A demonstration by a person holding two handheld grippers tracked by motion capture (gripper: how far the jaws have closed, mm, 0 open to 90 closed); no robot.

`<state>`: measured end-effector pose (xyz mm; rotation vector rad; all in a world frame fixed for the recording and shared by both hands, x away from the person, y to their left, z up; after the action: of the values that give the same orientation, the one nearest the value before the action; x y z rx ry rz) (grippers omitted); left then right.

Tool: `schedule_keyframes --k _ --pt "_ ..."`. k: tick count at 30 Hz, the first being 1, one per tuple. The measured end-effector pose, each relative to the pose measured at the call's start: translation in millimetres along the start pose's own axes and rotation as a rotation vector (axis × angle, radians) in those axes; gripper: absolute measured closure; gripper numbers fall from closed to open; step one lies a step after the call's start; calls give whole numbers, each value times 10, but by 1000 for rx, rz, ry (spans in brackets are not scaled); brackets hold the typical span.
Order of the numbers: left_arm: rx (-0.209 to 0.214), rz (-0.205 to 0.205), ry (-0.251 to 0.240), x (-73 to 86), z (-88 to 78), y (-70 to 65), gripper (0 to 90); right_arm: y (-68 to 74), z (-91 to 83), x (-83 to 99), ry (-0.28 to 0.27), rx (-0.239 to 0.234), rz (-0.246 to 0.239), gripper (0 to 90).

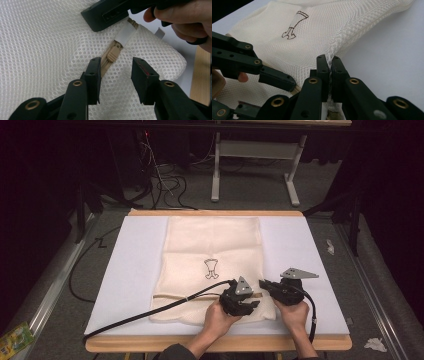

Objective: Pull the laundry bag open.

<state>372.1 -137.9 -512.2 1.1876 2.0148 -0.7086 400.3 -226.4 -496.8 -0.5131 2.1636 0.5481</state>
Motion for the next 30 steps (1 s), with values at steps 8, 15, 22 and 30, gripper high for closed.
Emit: schedule_keyframes --k 8,15,22,30 --pt "6 12 9 -12 78 -34 593 27 5 -6 -2 -13 -2 887" --pt "23 0 7 -19 111 -43 607 35 3 -2 0 -18 2 887" --pt "40 -4 -5 -30 89 -56 642 29 -2 -1 -3 -18 3 887" --pt "48 -15 -12 -28 70 -41 676 30 -3 -2 -2 -19 -2 887"
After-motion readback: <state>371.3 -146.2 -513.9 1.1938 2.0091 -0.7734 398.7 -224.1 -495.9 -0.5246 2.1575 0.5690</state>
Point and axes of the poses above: each handheld gripper's, and its own axes: z roughly forward along the jaws, x roughly out of its underside, y roughly to its left, the point moved 9 cm from there along z, roughly forward along the jaws, and after that the axes turned 1 degree about y, right-handed, at the moved point
